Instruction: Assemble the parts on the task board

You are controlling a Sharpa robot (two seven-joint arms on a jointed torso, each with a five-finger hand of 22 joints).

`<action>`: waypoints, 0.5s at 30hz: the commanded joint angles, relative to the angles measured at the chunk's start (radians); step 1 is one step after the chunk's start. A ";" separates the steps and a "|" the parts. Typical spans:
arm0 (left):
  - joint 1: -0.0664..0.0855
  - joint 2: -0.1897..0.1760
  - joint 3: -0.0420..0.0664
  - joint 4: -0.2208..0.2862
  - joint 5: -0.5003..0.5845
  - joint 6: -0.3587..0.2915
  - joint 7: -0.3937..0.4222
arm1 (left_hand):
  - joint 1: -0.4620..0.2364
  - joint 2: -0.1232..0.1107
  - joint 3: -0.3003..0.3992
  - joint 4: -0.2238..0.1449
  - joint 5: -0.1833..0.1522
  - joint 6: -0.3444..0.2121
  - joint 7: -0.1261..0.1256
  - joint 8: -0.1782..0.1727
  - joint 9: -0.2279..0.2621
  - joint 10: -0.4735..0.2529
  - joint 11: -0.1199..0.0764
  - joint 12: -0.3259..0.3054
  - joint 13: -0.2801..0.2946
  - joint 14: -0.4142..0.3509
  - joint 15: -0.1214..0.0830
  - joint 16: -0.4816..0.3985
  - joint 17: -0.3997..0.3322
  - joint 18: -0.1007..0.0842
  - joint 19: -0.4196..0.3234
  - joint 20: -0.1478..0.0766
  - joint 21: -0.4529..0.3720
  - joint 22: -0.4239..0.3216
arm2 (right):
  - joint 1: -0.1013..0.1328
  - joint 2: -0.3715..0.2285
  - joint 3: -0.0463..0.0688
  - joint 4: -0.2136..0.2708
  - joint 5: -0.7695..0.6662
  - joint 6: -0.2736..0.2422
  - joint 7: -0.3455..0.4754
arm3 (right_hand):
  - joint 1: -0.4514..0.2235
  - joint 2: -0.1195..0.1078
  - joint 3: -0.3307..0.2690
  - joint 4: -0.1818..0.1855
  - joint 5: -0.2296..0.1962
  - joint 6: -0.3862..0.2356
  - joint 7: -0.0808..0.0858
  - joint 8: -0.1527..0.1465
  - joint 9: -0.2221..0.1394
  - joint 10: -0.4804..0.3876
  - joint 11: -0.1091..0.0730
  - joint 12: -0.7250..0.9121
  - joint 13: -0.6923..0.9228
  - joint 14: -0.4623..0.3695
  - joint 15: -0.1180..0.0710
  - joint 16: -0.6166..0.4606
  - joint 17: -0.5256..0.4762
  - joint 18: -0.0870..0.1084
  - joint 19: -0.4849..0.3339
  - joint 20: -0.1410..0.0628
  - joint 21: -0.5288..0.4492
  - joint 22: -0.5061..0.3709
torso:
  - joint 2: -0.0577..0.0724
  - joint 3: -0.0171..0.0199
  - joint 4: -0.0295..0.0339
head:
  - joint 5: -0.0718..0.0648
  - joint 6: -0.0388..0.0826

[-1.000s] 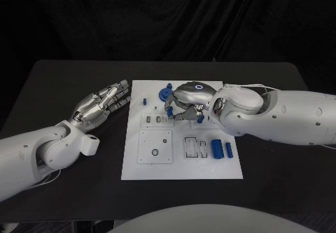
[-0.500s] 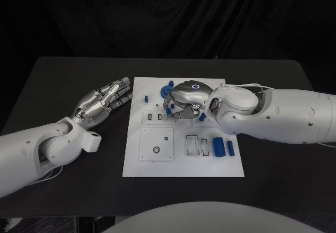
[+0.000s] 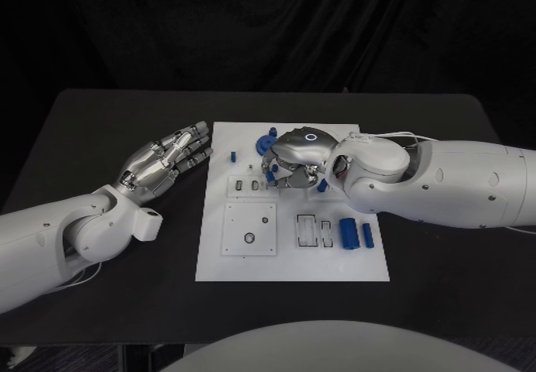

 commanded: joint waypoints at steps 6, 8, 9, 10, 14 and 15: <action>-0.001 0.004 0.001 -0.001 0.000 0.016 0.068 | 0.009 0.001 0.005 0.001 0.004 0.000 0.004 0.001 0.001 -0.001 0.007 0.002 0.000 0.000 0.004 0.000 -0.001 0.016 -0.001 0.007 -0.001 0.002 | -0.011 0.008 0.000 -0.013 -0.011 0.049 -0.030 | -0.008 -0.001 0.002 -0.008 0.003 0.002 -0.002 -0.012 0.058 0.105 0.011 0.003 0.263 0.097 0.007 -0.009 0.245 0.008 0.020 0.009 -0.011 0.206 | 0.000 -0.0011 0.0020 | -0.003 0.000; -0.001 0.005 0.001 -0.002 0.000 0.017 0.068 | 0.010 0.001 0.006 0.001 0.004 -0.001 0.004 0.001 0.001 -0.001 0.008 0.001 0.000 0.000 0.004 0.000 -0.001 0.016 -0.001 0.007 -0.001 0.002 | -0.014 0.010 0.000 -0.017 -0.011 0.052 -0.030 | -0.008 -0.001 0.002 -0.008 0.002 0.002 -0.002 -0.013 0.058 0.105 0.011 0.003 0.263 0.097 0.007 -0.009 0.245 0.008 0.020 0.010 -0.012 0.206 | 0.000 -0.0017 0.0022 | -0.003 0.000; -0.001 0.005 0.001 -0.003 0.000 0.017 0.068 | 0.010 0.001 0.006 0.001 0.004 -0.001 0.004 0.001 0.001 -0.001 0.008 0.001 0.000 0.000 0.004 0.000 -0.001 0.016 -0.001 0.007 -0.001 0.002 | -0.016 0.012 0.000 -0.019 -0.011 0.054 -0.029 | -0.008 -0.001 0.002 -0.008 0.002 0.002 -0.002 -0.013 0.058 0.105 0.011 0.003 0.263 0.097 0.007 -0.009 0.245 0.008 0.020 0.010 -0.012 0.206 | -0.001 -0.0019 0.0022 | -0.003 0.000; -0.001 0.005 0.001 -0.003 0.000 0.017 0.068 | 0.010 0.001 0.006 0.001 0.004 -0.001 0.004 0.001 0.001 -0.001 0.008 0.001 0.000 0.000 0.004 0.000 -0.001 0.016 -0.001 0.007 -0.001 0.002 | -0.017 0.014 0.000 -0.021 -0.011 0.056 -0.029 | -0.009 -0.001 0.002 -0.008 0.001 0.001 -0.001 -0.015 0.057 0.105 0.012 0.003 0.263 0.097 0.008 -0.010 0.244 0.008 0.019 0.010 -0.014 0.205 | -0.001 -0.0021 0.0021 | -0.002 0.000; -0.002 0.006 0.001 -0.005 0.000 0.019 0.068 | 0.010 0.001 0.006 0.001 0.004 -0.001 0.004 0.001 0.001 -0.001 0.008 0.001 0.000 0.000 0.004 0.000 -0.001 0.016 -0.001 0.007 -0.001 0.002 | -0.021 0.018 0.000 -0.029 -0.011 0.064 -0.028 | -0.009 0.000 0.004 -0.010 0.002 -0.002 0.002 -0.022 0.055 0.105 0.014 0.003 0.263 0.096 0.010 -0.014 0.241 0.010 0.016 0.012 -0.019 0.203 | 0.000 -0.0019 0.0021 | -0.001 0.000; -0.002 0.005 0.001 -0.005 0.000 0.019 0.068 | 0.010 0.001 0.006 0.001 0.004 -0.001 0.004 0.001 0.001 -0.001 0.008 0.001 0.000 0.000 0.004 0.000 -0.001 0.016 -0.001 0.007 -0.001 0.002 | -0.022 0.019 0.000 -0.030 -0.011 0.066 -0.027 | -0.009 0.000 0.004 -0.011 0.002 -0.004 0.002 -0.024 0.055 0.105 0.015 0.003 0.263 0.095 0.011 -0.015 0.240 0.010 0.015 0.013 -0.021 0.203 | 0.000 -0.0019 0.0021 | -0.001 0.000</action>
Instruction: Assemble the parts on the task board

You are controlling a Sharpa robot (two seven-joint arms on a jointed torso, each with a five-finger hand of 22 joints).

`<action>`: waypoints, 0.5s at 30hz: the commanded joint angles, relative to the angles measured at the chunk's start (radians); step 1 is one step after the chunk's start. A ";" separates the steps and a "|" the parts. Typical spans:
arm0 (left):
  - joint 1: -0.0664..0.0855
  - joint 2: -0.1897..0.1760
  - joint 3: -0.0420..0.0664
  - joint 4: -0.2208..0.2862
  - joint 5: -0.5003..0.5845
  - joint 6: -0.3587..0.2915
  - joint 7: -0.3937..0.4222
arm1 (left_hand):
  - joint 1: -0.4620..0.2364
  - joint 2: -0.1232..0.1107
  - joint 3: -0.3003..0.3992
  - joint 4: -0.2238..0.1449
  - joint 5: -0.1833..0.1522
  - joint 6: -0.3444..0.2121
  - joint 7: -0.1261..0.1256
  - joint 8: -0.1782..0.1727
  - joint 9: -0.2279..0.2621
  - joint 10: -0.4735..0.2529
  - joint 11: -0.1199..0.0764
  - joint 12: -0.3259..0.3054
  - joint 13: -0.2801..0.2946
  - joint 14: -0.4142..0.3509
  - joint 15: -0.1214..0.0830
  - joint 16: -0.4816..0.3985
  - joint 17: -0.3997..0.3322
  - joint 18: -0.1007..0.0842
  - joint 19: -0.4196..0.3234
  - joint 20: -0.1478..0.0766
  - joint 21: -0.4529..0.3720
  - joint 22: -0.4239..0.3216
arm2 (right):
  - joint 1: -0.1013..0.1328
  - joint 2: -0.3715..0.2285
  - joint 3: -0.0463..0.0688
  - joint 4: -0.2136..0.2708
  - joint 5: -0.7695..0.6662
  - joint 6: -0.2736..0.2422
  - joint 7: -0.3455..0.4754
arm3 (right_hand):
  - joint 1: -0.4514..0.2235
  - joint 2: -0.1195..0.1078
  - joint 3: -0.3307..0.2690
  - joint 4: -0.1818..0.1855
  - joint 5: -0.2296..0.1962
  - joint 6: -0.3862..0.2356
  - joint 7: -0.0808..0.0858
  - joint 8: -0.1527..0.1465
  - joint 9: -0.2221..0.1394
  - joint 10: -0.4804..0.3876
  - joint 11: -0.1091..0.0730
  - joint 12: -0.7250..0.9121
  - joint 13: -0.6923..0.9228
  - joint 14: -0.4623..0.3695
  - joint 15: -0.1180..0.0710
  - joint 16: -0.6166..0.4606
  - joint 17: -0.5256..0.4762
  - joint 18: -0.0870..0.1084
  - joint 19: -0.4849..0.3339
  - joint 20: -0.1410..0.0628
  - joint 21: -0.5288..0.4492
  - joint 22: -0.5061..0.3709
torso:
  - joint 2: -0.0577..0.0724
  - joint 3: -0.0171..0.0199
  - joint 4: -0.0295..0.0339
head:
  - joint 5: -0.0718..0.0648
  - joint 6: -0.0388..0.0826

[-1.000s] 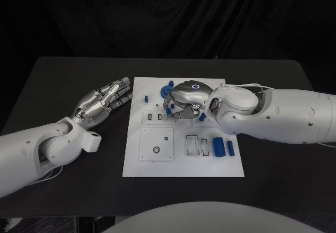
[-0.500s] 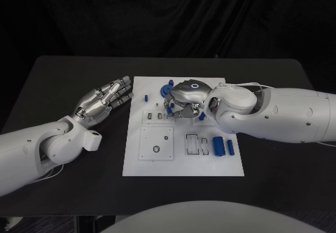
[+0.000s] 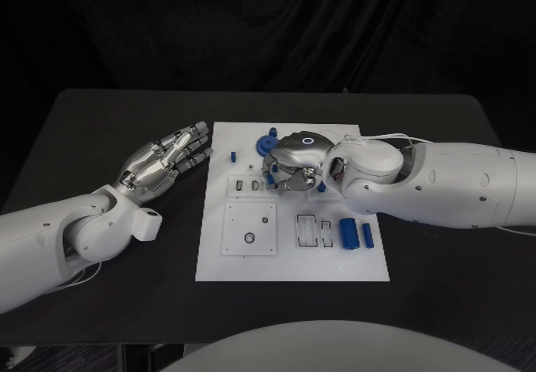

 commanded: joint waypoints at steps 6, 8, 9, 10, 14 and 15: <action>-0.002 0.002 0.001 0.000 0.000 0.016 0.068 | 0.010 0.001 0.008 0.000 0.005 -0.001 0.005 0.001 0.001 -0.001 0.008 0.000 0.000 -0.001 0.004 0.000 -0.001 0.016 -0.001 0.007 -0.001 0.001 | -0.012 0.003 -0.002 -0.009 -0.008 0.043 -0.017 | -0.017 0.001 0.000 -0.006 -0.021 -0.022 0.012 -0.036 0.044 0.106 0.014 0.003 0.263 0.098 0.012 -0.007 0.237 0.012 0.015 0.015 -0.015 0.201 | 0.000 0.0005 0.0004 | -0.001 0.000; -0.002 0.002 0.001 0.000 0.000 0.016 0.068 | 0.010 0.001 0.008 0.000 0.005 -0.002 0.005 0.001 0.001 -0.002 0.008 0.000 0.000 -0.001 0.004 0.000 -0.001 0.016 -0.001 0.007 -0.001 0.001 | -0.012 0.004 -0.002 -0.010 -0.008 0.049 -0.016 | -0.032 -0.004 -0.008 -0.001 -0.067 -0.041 0.018 -0.063 0.034 0.106 0.016 0.003 0.263 0.097 0.015 -0.010 0.235 0.013 0.012 0.018 -0.022 0.199 | 0.000 0.0011 0.0009 | -0.001 0.000; -0.003 0.002 0.001 0.000 0.000 0.016 0.068 | 0.010 0.001 0.008 0.000 0.005 -0.002 0.005 0.001 0.001 -0.002 0.008 0.000 0.000 -0.001 0.004 0.000 -0.001 0.016 -0.001 0.007 -0.001 0.001 | -0.013 0.004 -0.002 -0.010 -0.008 0.052 -0.016 | -0.037 -0.006 -0.010 0.001 -0.078 -0.055 0.022 -0.080 0.027 0.106 0.016 0.003 0.263 0.096 0.015 -0.011 0.233 0.014 0.011 0.019 -0.026 0.198 | 0.000 0.0012 0.0013 | -0.001 0.000; -0.003 0.002 0.001 0.000 0.000 0.017 0.068 | 0.010 0.001 0.008 0.000 0.005 -0.002 0.005 0.001 0.001 -0.002 0.008 0.000 0.000 -0.001 0.004 0.000 -0.001 0.016 -0.001 0.007 -0.001 0.001 | -0.013 0.005 -0.002 -0.011 -0.008 0.055 -0.016 | -0.045 -0.009 -0.015 0.004 -0.100 -0.077 0.024 -0.104 0.016 0.106 0.012 0.003 0.263 0.095 0.013 -0.014 0.230 0.015 0.009 0.019 -0.032 0.196 | 0.000 0.0013 0.0016 | -0.001 0.000; -0.003 0.002 0.001 -0.001 0.000 0.017 0.068 | 0.010 0.001 0.008 0.000 0.005 -0.002 0.005 0.001 0.001 -0.002 0.008 0.000 0.000 -0.001 0.004 0.000 -0.001 0.016 -0.001 0.007 -0.001 0.001 | -0.014 0.005 -0.002 -0.012 -0.008 0.067 -0.018 | -0.056 -0.013 -0.024 0.007 -0.129 -0.099 0.025 -0.131 0.001 0.106 0.012 0.003 0.263 0.093 0.013 -0.018 0.226 0.018 0.005 0.018 -0.042 0.193 | 0.000 0.0009 0.0010 | -0.002 0.000; -0.003 0.002 0.001 -0.001 0.000 0.017 0.068 | 0.010 0.001 0.008 0.000 0.005 -0.002 0.005 0.001 0.001 -0.002 0.008 0.000 0.000 -0.001 0.004 0.000 -0.001 0.016 -0.001 0.007 -0.001 0.001 | -0.014 0.005 -0.002 -0.013 -0.008 0.069 -0.018 | -0.058 -0.015 -0.028 0.006 -0.139 -0.109 0.025 -0.142 -0.005 0.106 0.012 0.003 0.263 0.092 0.012 -0.021 0.224 0.018 0.003 0.018 -0.045 0.193 | 0.000 0.0007 0.0004 | -0.001 0.000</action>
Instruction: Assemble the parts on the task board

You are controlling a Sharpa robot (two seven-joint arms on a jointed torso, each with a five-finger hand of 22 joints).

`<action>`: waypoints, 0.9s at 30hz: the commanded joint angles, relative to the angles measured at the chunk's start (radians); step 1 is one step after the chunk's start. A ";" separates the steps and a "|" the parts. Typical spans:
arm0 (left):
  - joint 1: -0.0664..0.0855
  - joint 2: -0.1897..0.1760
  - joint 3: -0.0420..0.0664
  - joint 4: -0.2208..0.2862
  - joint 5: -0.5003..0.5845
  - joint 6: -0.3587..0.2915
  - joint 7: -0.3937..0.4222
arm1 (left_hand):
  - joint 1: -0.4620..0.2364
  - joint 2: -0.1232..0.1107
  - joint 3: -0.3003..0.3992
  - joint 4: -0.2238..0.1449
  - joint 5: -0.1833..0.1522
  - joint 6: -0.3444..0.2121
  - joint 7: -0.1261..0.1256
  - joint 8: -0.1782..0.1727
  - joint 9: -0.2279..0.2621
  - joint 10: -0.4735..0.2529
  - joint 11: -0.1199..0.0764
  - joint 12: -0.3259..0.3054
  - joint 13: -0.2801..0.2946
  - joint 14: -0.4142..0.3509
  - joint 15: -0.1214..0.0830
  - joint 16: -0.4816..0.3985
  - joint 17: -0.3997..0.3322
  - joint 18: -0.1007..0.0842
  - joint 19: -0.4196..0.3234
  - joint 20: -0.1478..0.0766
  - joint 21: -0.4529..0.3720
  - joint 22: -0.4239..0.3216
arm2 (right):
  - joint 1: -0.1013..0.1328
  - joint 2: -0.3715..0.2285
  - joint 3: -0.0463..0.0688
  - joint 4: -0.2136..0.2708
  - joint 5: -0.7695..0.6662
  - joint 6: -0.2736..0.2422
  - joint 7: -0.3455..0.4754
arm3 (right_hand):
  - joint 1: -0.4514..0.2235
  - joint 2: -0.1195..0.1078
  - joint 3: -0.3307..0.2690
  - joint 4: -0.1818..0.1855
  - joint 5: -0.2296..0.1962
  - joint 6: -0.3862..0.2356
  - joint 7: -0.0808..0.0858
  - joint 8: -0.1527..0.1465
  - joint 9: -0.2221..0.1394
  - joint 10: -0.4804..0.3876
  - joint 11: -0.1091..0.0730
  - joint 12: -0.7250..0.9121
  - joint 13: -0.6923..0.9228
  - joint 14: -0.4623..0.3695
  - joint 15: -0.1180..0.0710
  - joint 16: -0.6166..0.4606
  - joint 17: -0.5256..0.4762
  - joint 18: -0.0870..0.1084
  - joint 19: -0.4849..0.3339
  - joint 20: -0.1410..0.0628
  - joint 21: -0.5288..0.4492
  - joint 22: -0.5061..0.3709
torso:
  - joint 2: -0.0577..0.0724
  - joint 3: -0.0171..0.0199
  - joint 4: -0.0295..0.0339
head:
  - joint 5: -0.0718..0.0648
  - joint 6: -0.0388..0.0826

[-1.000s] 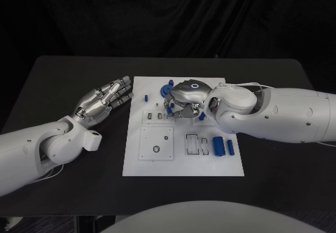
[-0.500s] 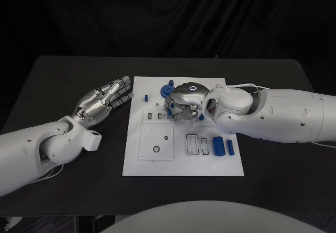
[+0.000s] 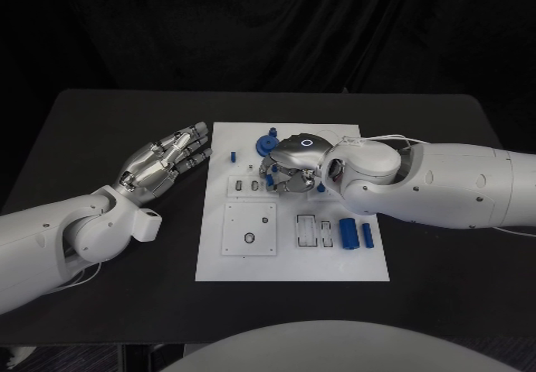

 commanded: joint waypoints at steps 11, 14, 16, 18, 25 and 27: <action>-0.004 0.001 0.001 0.000 0.000 0.014 0.068 | 0.011 0.001 0.009 0.000 0.005 -0.003 0.005 0.001 0.000 -0.002 0.008 0.000 0.000 -0.001 0.004 0.000 -0.001 0.016 -0.001 0.007 -0.001 0.002 | -0.007 -0.004 -0.004 -0.004 -0.007 0.043 -0.009 | -0.041 -0.020 -0.048 0.017 -0.105 -0.069 -0.001 -0.066 -0.041 0.106 0.004 0.003 0.263 0.095 0.002 0.008 0.239 0.017 0.008 0.002 -0.008 0.195 | 0.000 0.0005 -0.0011 | 0.002 0.000; -0.004 -0.002 0.001 0.002 0.000 0.011 0.070 | 0.011 0.001 0.009 0.000 0.005 -0.003 0.005 0.001 0.000 -0.002 0.008 0.000 0.000 -0.001 0.004 0.000 -0.001 0.016 -0.001 0.007 -0.001 0.002 | -0.007 -0.010 -0.004 0.000 -0.007 0.003 0.003 | -0.056 -0.045 -0.064 0.040 -0.113 -0.110 -0.003 -0.091 -0.056 0.106 0.003 0.003 0.263 0.097 0.001 0.011 0.242 0.017 0.009 0.001 -0.007 0.197 | 0.000 0.0005 -0.0011 | 0.005 0.000; -0.004 -0.004 0.001 0.004 0.000 0.008 0.072 | 0.011 0.001 0.010 0.000 0.005 -0.003 0.005 0.001 0.000 -0.002 0.008 -0.001 -0.001 -0.001 0.004 -0.001 -0.001 0.016 -0.001 0.008 -0.001 0.002 | -0.007 -0.016 -0.004 0.005 -0.007 -0.026 0.013 | -0.059 -0.067 -0.067 0.064 -0.113 -0.128 -0.004 -0.101 -0.063 0.106 0.001 0.003 0.263 0.097 -0.001 0.013 0.244 0.017 0.009 -0.001 -0.008 0.197 | 0.000 0.0003 -0.0009 | 0.006 0.000; -0.004 -0.007 0.001 0.007 0.000 -0.004 0.075 | 0.012 0.000 0.011 -0.001 0.005 -0.003 0.005 0.001 0.000 -0.002 0.009 0.000 0.000 -0.001 0.004 -0.001 -0.001 0.016 -0.001 0.008 -0.001 0.002 | -0.006 -0.028 -0.003 0.016 -0.007 -0.074 0.029 | -0.056 -0.091 -0.066 0.094 -0.113 -0.147 -0.007 -0.106 -0.070 0.106 -0.002 0.003 0.263 0.097 -0.003 0.014 0.245 0.016 0.010 -0.003 -0.007 0.198 | 0.001 0.0003 -0.0014 | 0.006 0.000; -0.002 -0.009 0.001 0.022 0.000 -0.063 0.084 | 0.041 -0.018 0.000 -0.022 0.019 0.029 0.016 0.009 0.005 0.012 0.014 0.025 0.003 0.009 0.009 0.012 0.003 0.021 0.021 0.022 0.017 0.012 | 0.017 -0.085 0.000 0.074 -0.004 -0.211 0.074 | -0.049 -0.127 -0.074 0.156 -0.113 -0.170 -0.018 -0.104 -0.084 0.106 -0.010 0.003 0.263 0.098 -0.010 0.015 0.246 0.016 0.011 -0.009 -0.005 0.200 | 0.001 0.0006 -0.0008 | 0.013 0.024; 0.001 -0.011 0.001 0.028 0.000 -0.087 0.091 | 0.046 -0.019 -0.003 -0.022 0.023 0.036 0.017 0.010 0.005 0.017 0.017 0.034 0.004 0.013 0.012 0.018 0.004 0.020 0.027 0.025 0.021 0.014 | 0.035 -0.105 0.000 0.094 0.004 -0.253 0.093 | -0.056 -0.126 -0.075 0.156 -0.113 -0.172 -0.020 -0.104 -0.085 0.106 -0.011 0.003 0.263 0.098 -0.011 0.016 0.247 0.016 0.011 -0.010 -0.004 0.200 | 0.000 0.0008 -0.0012 | 0.016 0.037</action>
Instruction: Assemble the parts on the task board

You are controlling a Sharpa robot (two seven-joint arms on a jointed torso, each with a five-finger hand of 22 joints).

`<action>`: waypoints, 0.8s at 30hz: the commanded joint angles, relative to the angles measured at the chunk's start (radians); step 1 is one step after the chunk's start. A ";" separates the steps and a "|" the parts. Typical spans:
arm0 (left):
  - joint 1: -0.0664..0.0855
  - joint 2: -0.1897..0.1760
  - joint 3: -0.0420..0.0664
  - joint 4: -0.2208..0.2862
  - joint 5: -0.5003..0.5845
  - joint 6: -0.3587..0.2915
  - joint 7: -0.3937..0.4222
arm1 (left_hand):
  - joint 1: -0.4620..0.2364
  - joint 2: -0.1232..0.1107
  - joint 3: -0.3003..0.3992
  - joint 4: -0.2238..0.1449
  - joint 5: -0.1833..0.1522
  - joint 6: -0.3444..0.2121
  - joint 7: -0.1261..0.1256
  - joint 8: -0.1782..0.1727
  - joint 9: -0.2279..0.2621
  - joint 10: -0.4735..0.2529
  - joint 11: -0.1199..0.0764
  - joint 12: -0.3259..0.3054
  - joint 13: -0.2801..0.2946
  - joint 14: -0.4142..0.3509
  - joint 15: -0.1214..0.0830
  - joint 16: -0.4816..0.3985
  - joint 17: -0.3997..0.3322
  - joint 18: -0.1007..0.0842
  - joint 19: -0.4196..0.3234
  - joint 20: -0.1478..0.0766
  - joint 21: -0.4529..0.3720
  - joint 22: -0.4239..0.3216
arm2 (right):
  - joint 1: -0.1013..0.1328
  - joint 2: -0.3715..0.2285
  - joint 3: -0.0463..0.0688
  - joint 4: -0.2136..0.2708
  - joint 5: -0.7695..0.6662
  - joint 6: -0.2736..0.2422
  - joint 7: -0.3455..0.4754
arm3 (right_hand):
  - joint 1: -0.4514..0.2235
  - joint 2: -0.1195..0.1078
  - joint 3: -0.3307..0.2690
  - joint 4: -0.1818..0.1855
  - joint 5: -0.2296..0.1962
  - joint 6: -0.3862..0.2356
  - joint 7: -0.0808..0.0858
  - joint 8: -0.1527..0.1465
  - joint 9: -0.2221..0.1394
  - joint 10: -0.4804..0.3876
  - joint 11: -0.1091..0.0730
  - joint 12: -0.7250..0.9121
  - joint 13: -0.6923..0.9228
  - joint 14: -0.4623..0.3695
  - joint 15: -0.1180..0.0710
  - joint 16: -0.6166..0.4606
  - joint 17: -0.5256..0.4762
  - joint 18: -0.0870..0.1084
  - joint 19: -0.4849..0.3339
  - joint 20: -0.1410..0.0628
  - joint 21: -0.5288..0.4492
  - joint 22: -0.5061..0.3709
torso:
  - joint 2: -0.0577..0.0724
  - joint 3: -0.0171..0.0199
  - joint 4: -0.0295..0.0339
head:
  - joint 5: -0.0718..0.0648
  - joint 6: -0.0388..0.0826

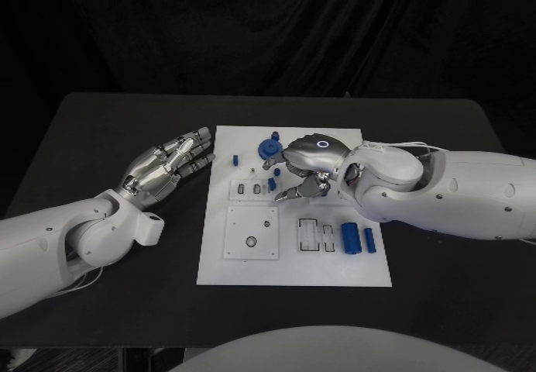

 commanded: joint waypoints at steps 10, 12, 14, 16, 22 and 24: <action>0.061 -0.004 0.001 0.025 0.007 -0.136 0.107 | 0.067 -0.004 0.000 -0.005 0.095 0.067 -0.002 0.014 0.006 0.064 0.023 0.089 0.010 0.055 0.016 0.069 0.013 0.020 0.057 0.011 0.042 0.018 | 0.090 -0.132 0.000 0.085 0.148 -0.345 0.220 | 0.064 0.080 0.053 -0.023 0.012 0.032 -0.020 0.023 -0.004 0.102 -0.022 0.003 0.263 0.103 -0.022 0.021 0.263 0.004 0.034 -0.018 0.056 0.217 | -0.018 0.0086 0.0001 | 0.017 0.067; 0.082 0.002 0.001 0.020 0.012 -0.144 0.111 | 0.080 -0.008 0.005 -0.003 0.111 0.083 -0.003 0.016 0.007 0.080 0.025 0.107 0.012 0.082 0.015 0.098 0.018 0.020 0.077 0.010 0.057 0.024 | 0.095 -0.151 -0.001 0.084 0.164 -0.382 0.259 | 0.094 0.094 0.064 -0.037 0.032 0.057 -0.023 0.035 -0.002 0.102 -0.025 0.003 0.263 0.103 -0.023 0.021 0.263 0.001 0.041 -0.020 0.069 0.221 | -0.033 0.0151 -0.0032 | 0.023 0.064; 0.110 0.013 0.001 0.012 0.016 -0.152 0.111 | 0.089 -0.013 0.009 0.005 0.123 0.094 -0.006 0.016 0.007 0.100 0.028 0.133 0.015 0.122 0.015 0.141 0.026 0.021 0.132 0.009 0.095 0.041 | 0.099 -0.170 -0.002 0.079 0.176 -0.410 0.289 | 0.131 0.109 0.078 -0.055 0.098 0.095 -0.030 0.051 0.000 0.102 -0.032 0.003 0.263 0.103 -0.028 0.021 0.263 -0.002 0.048 -0.024 0.083 0.225 | -0.046 0.0199 -0.0038 | 0.027 0.058; 0.140 0.027 0.001 0.001 0.023 -0.157 0.106 | 0.097 -0.018 0.013 0.015 0.125 0.110 -0.008 0.017 0.008 0.138 0.034 0.183 0.021 0.195 0.016 0.213 0.041 0.020 0.196 0.006 0.139 0.059 | 0.100 -0.184 -0.002 0.067 0.184 -0.424 0.304 | 0.147 0.121 0.085 -0.062 0.126 0.112 -0.032 0.056 -0.001 0.102 -0.034 0.003 0.263 0.103 -0.030 0.021 0.263 -0.004 0.050 -0.027 0.088 0.227 | -0.057 0.0250 -0.0053 | 0.029 0.052; 0.195 0.081 0.001 -0.050 0.057 -0.153 0.033 | 0.111 -0.023 0.029 0.020 0.125 0.312 0.018 0.059 0.035 0.323 0.074 0.359 0.064 0.410 0.040 0.413 0.093 0.007 0.411 0.015 0.282 0.117 | 0.088 -0.208 -0.003 0.023 0.203 -0.427 0.327 | 0.159 0.143 0.094 -0.061 0.162 0.198 -0.022 0.085 0.003 0.102 -0.028 0.003 0.263 0.103 -0.027 0.021 0.263 -0.005 0.052 -0.026 0.092 0.228 | -0.083 0.0400 -0.0132 | 0.038 0.037; 0.204 0.111 0.001 -0.085 0.051 -0.138 -0.035 | 0.099 -0.027 0.028 0.021 0.108 0.371 0.050 0.090 0.045 0.401 0.091 0.409 0.087 0.481 0.053 0.482 0.118 -0.005 0.462 0.015 0.315 0.129 | 0.080 -0.214 -0.003 0.007 0.208 -0.436 0.335 | 0.166 0.145 0.096 -0.065 0.169 0.223 -0.024 0.095 0.006 0.102 -0.028 0.003 0.263 0.103 -0.026 0.021 0.263 -0.004 0.052 -0.025 0.091 0.228 | -0.090 0.0433 -0.0166 | 0.043 0.033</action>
